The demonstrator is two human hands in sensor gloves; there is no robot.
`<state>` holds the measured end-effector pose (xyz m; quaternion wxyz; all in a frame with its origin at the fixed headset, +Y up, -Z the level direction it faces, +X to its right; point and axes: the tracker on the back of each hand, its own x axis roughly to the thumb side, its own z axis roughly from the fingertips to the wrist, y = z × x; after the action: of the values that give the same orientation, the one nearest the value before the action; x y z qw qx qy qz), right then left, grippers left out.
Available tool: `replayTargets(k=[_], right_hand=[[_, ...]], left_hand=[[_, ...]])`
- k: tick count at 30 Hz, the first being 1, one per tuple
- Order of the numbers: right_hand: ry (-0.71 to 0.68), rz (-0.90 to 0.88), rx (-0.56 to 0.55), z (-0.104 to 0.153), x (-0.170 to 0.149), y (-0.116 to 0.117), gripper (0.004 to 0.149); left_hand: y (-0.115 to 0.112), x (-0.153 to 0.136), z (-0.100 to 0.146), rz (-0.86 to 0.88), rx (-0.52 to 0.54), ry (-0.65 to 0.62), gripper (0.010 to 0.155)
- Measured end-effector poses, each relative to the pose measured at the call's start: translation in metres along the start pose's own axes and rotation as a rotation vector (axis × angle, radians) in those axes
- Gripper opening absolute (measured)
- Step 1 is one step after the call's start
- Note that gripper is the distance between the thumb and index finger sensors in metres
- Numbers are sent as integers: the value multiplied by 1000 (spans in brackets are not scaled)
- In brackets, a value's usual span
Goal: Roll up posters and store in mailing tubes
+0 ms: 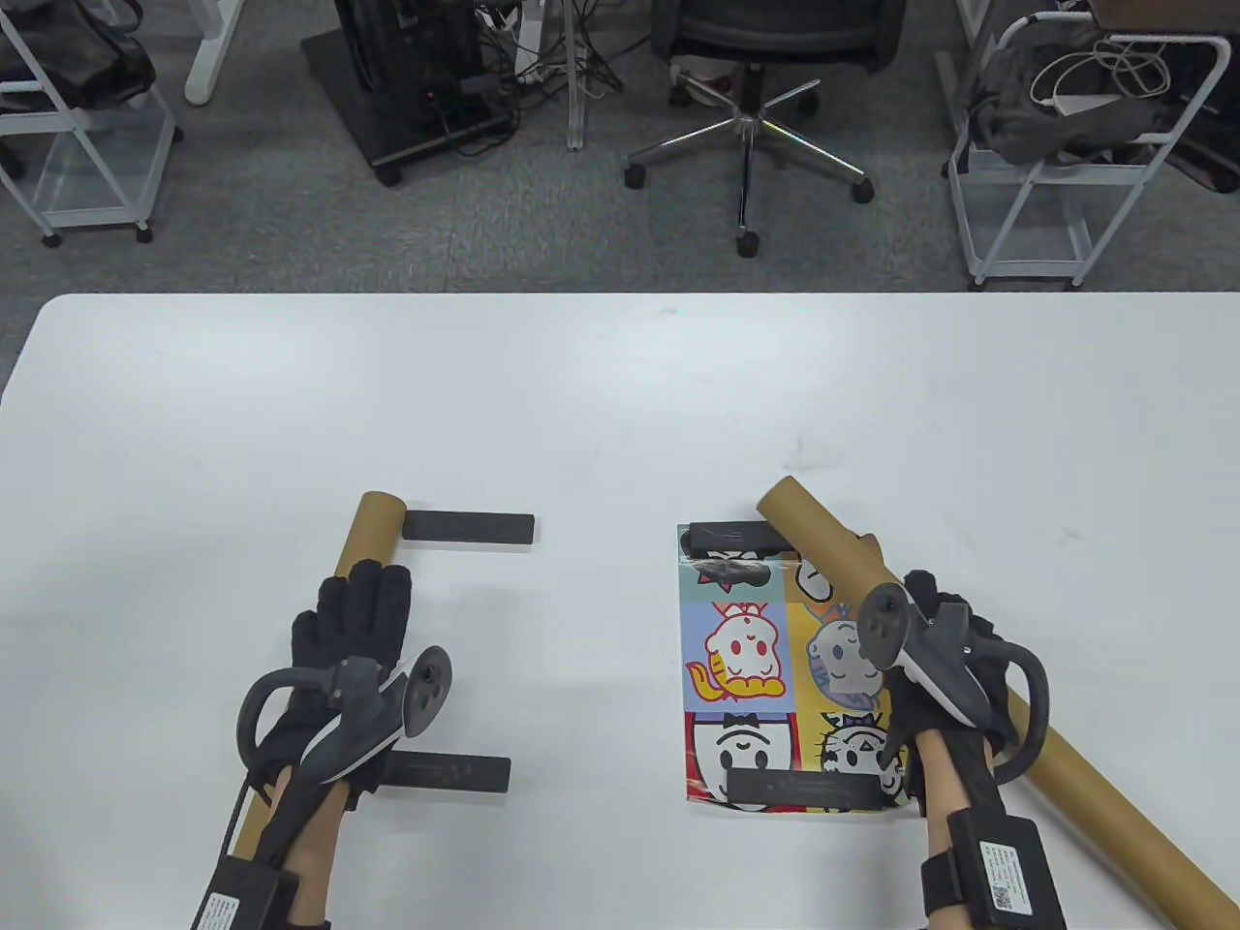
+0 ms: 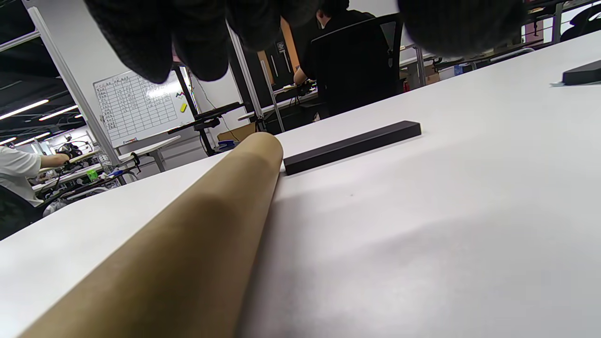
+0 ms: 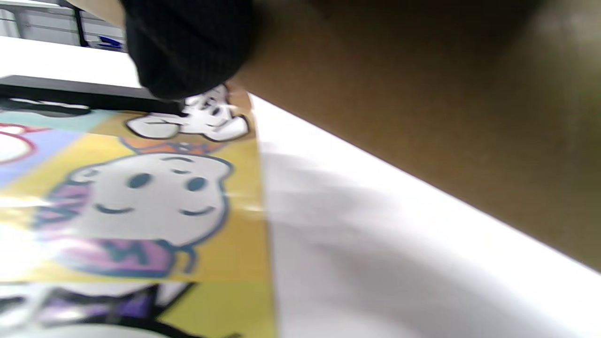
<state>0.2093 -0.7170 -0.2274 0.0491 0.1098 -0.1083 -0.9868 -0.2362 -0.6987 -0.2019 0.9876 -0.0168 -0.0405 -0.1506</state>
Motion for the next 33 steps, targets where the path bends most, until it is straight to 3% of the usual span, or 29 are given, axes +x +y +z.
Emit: replayTargets(k=[10,17,21,28,33], right_hand=[[-202,115,-97,23,59,-5,83],[-260,103,-143,32,62,-6,83],[-306,69,-158,39,65,-10,83],[-392,89,-210,55,82,-15,82],[-458,110,-228,64,92,-14,83]], left_hand=[[0,3,1,28,-4,-16,94],[5,6,-3,190,-26,-40,92],[19,13,-7,240,22,-41,91],[31,38,-13,501,-35,-102,85],[26,46,-13,719,-3,-104,72]])
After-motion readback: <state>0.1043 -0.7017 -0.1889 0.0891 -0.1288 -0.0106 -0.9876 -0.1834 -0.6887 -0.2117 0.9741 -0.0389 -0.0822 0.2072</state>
